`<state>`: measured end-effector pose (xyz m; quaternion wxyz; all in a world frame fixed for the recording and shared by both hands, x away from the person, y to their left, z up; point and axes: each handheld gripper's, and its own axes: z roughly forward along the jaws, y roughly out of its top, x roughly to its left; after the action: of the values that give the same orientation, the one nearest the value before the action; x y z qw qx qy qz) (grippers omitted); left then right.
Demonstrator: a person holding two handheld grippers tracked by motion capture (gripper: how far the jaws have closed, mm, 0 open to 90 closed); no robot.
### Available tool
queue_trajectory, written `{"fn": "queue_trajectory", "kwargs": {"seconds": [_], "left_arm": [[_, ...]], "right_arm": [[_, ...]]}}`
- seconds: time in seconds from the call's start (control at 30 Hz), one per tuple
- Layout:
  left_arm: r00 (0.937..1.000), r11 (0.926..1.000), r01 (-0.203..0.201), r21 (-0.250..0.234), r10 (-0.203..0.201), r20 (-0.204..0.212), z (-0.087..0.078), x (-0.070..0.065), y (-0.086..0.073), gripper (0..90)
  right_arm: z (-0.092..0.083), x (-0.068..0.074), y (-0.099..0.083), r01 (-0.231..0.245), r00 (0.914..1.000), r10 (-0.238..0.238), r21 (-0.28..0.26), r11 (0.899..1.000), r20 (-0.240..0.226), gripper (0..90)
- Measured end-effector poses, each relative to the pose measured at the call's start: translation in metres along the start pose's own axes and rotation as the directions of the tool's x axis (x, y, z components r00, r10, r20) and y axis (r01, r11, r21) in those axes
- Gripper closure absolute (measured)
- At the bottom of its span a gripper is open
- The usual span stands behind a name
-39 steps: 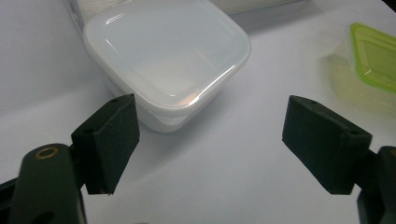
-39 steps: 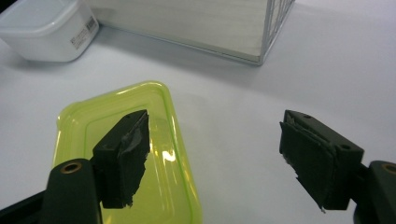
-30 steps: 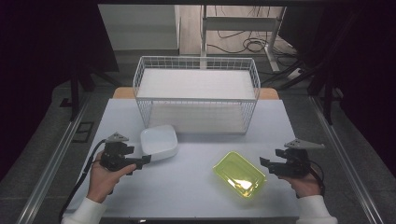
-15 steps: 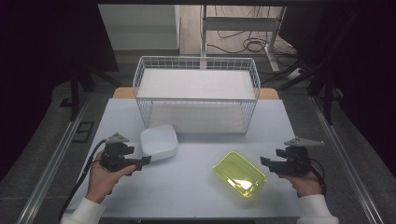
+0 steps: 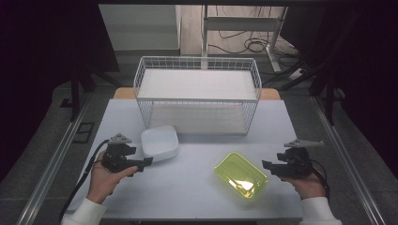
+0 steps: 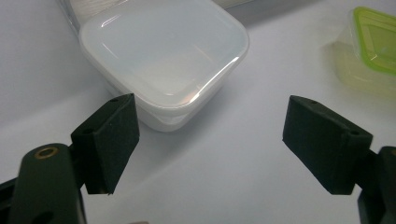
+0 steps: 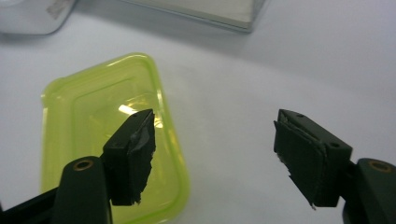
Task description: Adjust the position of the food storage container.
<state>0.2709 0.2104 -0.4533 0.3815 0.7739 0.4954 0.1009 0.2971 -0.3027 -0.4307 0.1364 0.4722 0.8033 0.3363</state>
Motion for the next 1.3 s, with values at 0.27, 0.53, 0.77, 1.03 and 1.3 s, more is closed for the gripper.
{"fn": "queue_trajectory", "kwargs": {"seconds": [0.27,0.53,0.77,1.03,1.3], "left_arm": [[0.9999,0.9998,-0.011,0.018,0.011,0.005,0.002,-0.001,-0.001,18.2],[0.9999,0.9998,-0.010,0.017,0.010,0.005,0.002,0.000,-0.001,18.0],[0.9999,0.9997,-0.011,0.020,0.011,0.007,0.002,-0.001,-0.001,17.9],[0.9999,0.9995,-0.009,0.029,0.009,0.008,0.003,-0.001,-0.003,17.7],[0.9999,0.9992,-0.010,0.038,0.010,0.007,0.004,-0.001,-0.004,17.5]], "right_arm": [[-0.002,0.031,0.009,0.079,0.9935,-0.075,0.037,0.996,-0.085,35.1],[0.006,0.066,0.009,0.212,0.9648,-0.189,0.116,0.970,-0.183,54.7],[0.017,0.094,-0.001,0.321,0.9241,-0.262,0.192,0.927,-0.278,76.2],[0.033,0.109,-0.012,0.380,0.9004,-0.291,0.260,0.888,-0.323,86.5],[0.048,0.113,-0.022,0.409,0.8970,-0.305,0.340,0.847,-0.320,88.9]]}}
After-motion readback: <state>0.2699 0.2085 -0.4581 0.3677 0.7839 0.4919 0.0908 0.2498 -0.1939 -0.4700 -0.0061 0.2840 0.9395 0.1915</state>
